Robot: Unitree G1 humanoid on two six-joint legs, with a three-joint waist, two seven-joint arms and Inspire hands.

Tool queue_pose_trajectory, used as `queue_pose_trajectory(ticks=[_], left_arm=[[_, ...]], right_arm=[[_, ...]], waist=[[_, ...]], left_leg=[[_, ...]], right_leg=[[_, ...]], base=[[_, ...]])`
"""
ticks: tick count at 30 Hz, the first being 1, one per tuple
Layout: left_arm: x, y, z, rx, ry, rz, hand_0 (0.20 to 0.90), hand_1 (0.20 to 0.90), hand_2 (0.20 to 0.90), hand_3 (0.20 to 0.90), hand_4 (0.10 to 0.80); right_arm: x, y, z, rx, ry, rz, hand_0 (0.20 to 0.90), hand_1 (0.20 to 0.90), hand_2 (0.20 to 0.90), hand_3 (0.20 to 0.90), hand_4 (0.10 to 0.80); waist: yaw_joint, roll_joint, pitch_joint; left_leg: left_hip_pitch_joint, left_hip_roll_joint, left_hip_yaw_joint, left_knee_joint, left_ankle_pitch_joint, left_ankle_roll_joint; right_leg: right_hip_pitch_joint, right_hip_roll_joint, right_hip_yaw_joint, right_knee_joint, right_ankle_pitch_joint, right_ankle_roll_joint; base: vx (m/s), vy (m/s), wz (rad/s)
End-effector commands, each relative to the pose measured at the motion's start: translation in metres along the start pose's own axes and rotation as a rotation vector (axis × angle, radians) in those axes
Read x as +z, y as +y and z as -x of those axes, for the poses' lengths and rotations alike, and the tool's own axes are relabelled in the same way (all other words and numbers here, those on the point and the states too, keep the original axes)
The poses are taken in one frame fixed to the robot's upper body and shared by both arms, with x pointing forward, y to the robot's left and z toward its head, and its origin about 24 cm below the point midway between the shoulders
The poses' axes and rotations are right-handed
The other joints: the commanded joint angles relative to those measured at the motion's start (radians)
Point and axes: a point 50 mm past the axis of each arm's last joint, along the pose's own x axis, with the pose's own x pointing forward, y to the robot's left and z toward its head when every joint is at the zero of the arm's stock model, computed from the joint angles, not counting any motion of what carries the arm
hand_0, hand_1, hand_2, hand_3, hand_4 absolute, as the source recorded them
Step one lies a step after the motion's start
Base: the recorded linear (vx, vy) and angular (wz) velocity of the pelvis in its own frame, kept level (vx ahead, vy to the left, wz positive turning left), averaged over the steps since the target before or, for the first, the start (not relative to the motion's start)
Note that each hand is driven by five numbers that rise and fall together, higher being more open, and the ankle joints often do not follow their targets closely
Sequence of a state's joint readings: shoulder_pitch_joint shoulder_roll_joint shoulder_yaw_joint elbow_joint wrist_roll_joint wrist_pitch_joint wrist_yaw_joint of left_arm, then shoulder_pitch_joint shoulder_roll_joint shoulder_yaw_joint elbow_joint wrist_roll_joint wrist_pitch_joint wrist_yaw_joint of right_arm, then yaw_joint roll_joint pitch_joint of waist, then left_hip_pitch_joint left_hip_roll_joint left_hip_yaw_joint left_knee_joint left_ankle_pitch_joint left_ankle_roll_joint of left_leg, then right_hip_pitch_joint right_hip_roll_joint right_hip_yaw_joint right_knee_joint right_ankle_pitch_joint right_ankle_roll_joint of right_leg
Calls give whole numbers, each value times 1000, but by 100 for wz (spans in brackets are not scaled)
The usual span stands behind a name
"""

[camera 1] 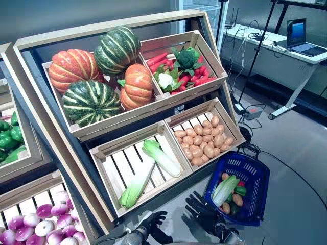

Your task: Put vegetables into the basket

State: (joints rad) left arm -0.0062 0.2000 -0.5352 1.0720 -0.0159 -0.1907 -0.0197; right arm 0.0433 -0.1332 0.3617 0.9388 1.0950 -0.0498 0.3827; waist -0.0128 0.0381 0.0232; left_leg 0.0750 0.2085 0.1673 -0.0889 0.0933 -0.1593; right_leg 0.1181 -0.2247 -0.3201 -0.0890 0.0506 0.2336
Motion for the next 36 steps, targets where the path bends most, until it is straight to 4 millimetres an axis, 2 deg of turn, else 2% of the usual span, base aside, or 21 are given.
queue_pose_trajectory(ticks=[1, 8, 16, 23, 28, 30, 31, 33, 36], left_arm=[[48, 23, -13, 31, -155, -59, 900, 900, 900, 900, 800], [52, 21, -13, 1, -170, -48, 900, 900, 900, 900, 800], [60, 22, -13, 0, -215, -19, 900, 900, 900, 900, 800], [74, 24, -9, 0, -335, -19, 900, 900, 900, 900, 800], [121, 50, 10, 91, -616, -3, 900, 900, 900, 900, 800], [147, 76, 33, 184, -779, -14, 900, 900, 900, 900, 800], [147, 78, 35, 194, -790, -12, 900, 900, 900, 900, 800], [158, 97, 55, 314, -914, -28, 900, 900, 900, 900, 800], [165, 113, 73, 467, -989, -53, 900, 900, 900, 900, 800]], right_arm=[[28, 52, -30, 187, -99, 140, 900, 900, 900, 900, 800], [36, 48, -33, 20, -124, 245, 900, 900, 900, 900, 800], [45, 59, -35, -18, -197, 388, 900, 900, 900, 900, 800], [46, 60, -35, -19, -194, 417, 900, 900, 900, 900, 800], [61, 61, -29, -4, -244, 436, 900, 900, 900, 900, 800], [76, 61, -23, 35, -283, 410, 900, 900, 900, 900, 800], [78, 61, -22, 36, -289, 405, 900, 900, 900, 900, 800], [87, 52, -15, 22, -327, 377, 900, 900, 900, 900, 800], [89, 45, -11, 7, -350, 330, 900, 900, 900, 900, 800]], waist=[[16, -26, 44], [15, -28, 47], [17, -27, 54], [20, -26, 49], [28, -32, 61], [37, -34, 73], [38, -34, 73], [45, -35, 73], [51, -36, 71]], left_leg=[[3, -7, 1, 2, -47, 24], [1, -7, 0, 2, -47, 23], [6, -8, 3, 2, -48, 24], [11, -10, 7, 2, -51, 25], [11, -9, 8, 2, -54, 20], [8, -6, 7, 2, -55, 20], [8, -6, 6, 2, -55, 20], [9, -6, 4, 2, -58, 20], [8, -5, 2, 2, -60, 18]], right_leg=[[8, -1, 6, 3, -13, -55], [6, -3, 12, 2, -11, -54], [8, -7, 14, 2, -8, -54], [14, -13, 7, 3, -10, -52], [15, -14, 0, 5, -9, -51], [13, -13, -7, 4, -8, -54], [13, -12, -9, 4, -8, -54], [16, -11, -15, 2, -9, -55], [16, -12, -20, 2, -9, -56]], base=[[0, 0, 0], [0, 0, 0], [0, 0, 0], [9, 4, 0], [-3, -1, 3], [-20, -4, 11], [-9, -2, 12], [26, 5, 10], [42, 12, 3]])
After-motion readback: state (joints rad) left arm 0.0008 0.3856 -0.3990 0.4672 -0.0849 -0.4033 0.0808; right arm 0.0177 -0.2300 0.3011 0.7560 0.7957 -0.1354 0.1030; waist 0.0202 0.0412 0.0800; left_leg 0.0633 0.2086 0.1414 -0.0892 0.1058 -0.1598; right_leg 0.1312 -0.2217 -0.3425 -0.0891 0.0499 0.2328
